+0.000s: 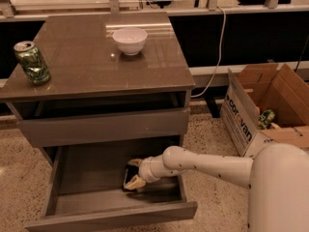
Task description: Place rxbar chocolate into middle drawer
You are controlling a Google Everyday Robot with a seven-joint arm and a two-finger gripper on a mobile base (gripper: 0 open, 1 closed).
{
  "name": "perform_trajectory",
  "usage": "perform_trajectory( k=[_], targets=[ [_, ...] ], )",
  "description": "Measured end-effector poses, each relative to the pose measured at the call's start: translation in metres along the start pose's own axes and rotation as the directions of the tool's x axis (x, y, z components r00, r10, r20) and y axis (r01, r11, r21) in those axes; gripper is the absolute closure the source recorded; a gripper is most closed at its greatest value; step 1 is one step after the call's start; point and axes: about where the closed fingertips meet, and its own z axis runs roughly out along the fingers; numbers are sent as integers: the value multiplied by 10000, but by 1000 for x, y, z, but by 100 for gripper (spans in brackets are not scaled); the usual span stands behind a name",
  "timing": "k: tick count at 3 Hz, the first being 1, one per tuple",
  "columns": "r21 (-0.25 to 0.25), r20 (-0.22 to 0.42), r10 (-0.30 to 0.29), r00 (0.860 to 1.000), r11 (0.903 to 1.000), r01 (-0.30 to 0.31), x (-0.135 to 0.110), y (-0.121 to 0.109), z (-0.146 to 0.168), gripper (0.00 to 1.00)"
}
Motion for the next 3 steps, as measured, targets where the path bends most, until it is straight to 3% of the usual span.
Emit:
perform_trajectory(
  k=[1,3],
  targets=[
    [-65,45,-81,10000,9999,82,-3,2,0,0],
    [-348,545,-1136,9920,9927,1156,-36,13,-22,0]
  ],
)
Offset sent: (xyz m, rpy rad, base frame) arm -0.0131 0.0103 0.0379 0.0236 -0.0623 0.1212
